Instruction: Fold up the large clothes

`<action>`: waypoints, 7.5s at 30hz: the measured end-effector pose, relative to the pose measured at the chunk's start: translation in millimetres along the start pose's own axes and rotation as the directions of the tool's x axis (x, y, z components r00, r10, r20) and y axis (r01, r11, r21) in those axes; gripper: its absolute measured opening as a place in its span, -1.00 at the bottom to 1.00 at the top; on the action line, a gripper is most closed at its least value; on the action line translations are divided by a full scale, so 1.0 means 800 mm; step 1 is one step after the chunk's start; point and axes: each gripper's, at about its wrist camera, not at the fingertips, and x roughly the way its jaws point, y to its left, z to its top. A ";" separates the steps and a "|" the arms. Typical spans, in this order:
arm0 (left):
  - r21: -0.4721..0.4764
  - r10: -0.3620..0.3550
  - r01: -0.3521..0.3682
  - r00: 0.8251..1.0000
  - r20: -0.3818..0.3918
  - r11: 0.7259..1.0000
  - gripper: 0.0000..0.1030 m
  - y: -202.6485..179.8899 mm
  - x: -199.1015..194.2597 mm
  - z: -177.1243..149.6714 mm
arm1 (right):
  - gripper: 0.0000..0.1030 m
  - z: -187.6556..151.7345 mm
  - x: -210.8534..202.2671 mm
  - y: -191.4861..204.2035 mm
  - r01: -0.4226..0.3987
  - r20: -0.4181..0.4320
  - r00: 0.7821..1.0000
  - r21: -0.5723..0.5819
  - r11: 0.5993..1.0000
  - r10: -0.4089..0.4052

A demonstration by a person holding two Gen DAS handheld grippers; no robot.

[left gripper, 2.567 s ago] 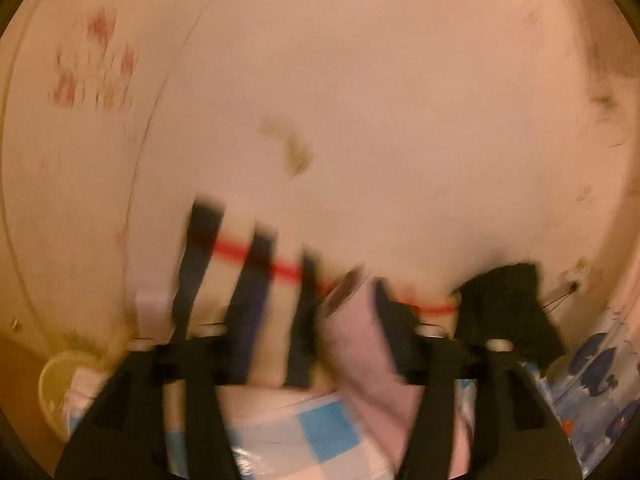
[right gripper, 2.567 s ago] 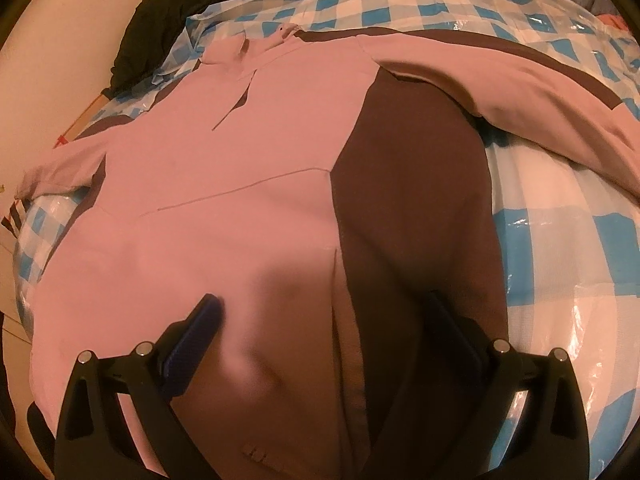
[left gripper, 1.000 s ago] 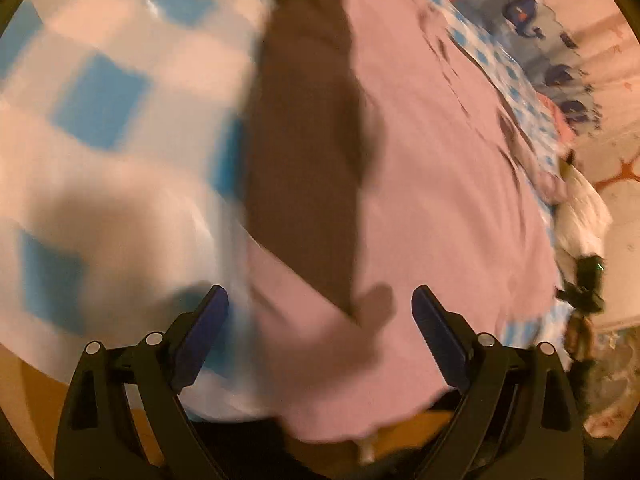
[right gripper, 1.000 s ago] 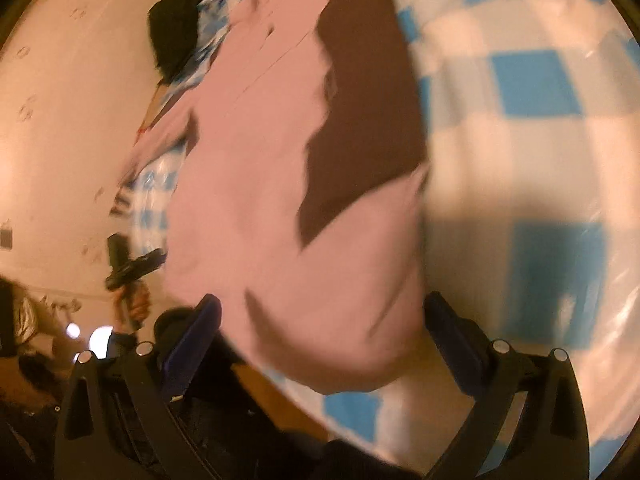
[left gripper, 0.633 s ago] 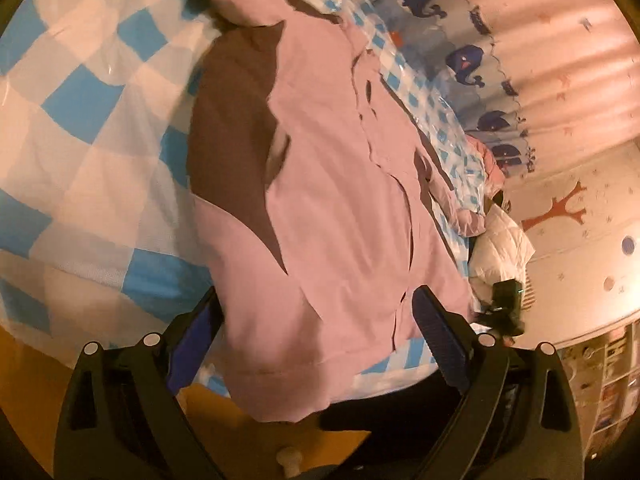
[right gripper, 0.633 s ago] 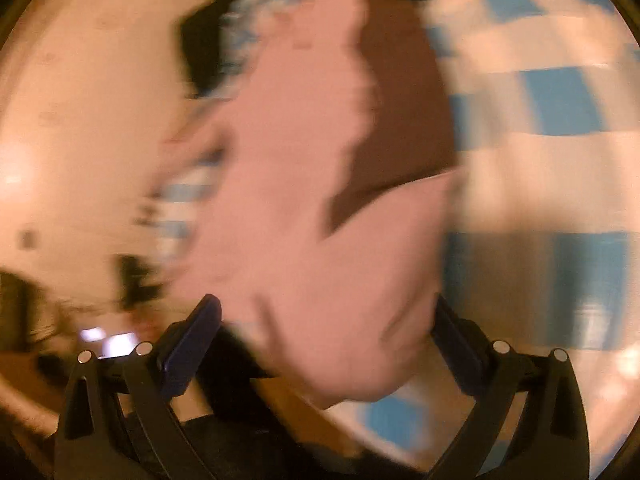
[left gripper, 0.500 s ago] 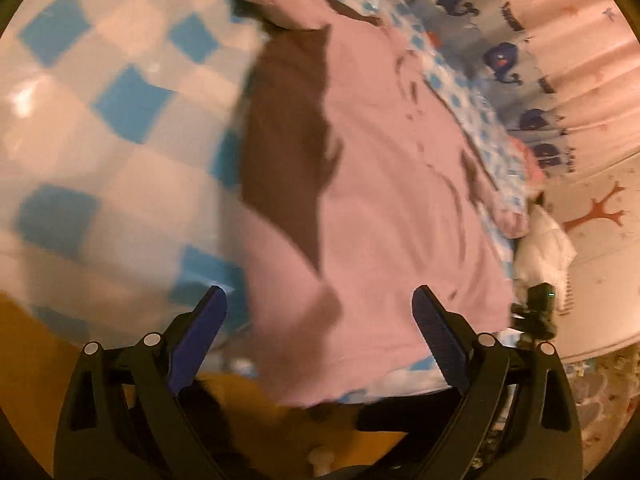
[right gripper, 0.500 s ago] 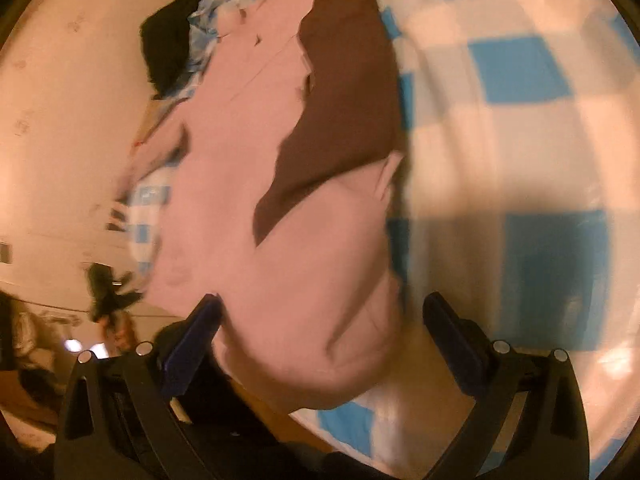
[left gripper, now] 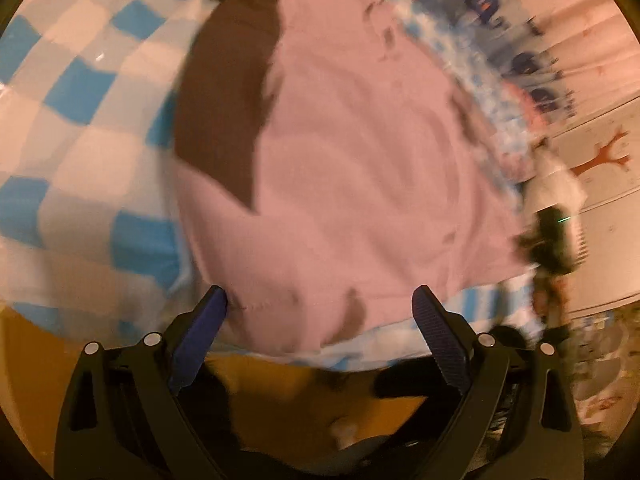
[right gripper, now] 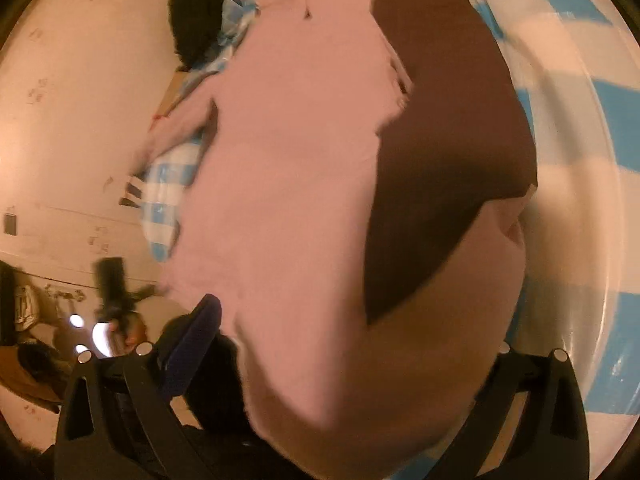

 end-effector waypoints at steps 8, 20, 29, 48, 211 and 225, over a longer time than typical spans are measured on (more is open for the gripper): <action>-0.031 -0.038 0.042 0.993 0.115 0.999 -0.87 -0.014 -0.034 0.032 | -0.30 0.025 -0.022 0.047 -0.160 0.231 0.958 -0.067 0.985 0.171; 0.135 -0.006 0.002 1.000 0.030 0.991 0.11 -0.030 -0.064 -0.069 | -0.43 -0.031 -0.179 0.075 -0.427 0.425 0.780 -0.177 0.887 0.460; 0.133 0.122 -0.117 0.992 -0.032 0.984 0.11 -0.016 0.008 -0.115 | 0.24 -0.077 -0.149 -0.035 -0.082 0.380 0.925 0.172 0.982 0.011; 0.107 0.032 -0.085 0.905 0.424 0.991 0.11 -0.049 -0.058 -0.003 | 0.47 -0.154 -0.019 0.088 0.027 0.117 0.993 -0.248 0.968 0.002; -0.046 -0.046 0.073 0.902 0.430 0.996 0.84 -0.168 0.166 0.242 | 0.59 0.159 -0.341 -0.260 -0.293 0.752 0.317 0.657 0.694 -0.578; -0.090 -0.013 0.070 0.854 0.521 0.993 0.84 -0.125 0.093 0.234 | -0.74 0.230 -0.413 -0.044 -0.016 0.940 0.226 0.267 0.963 -0.257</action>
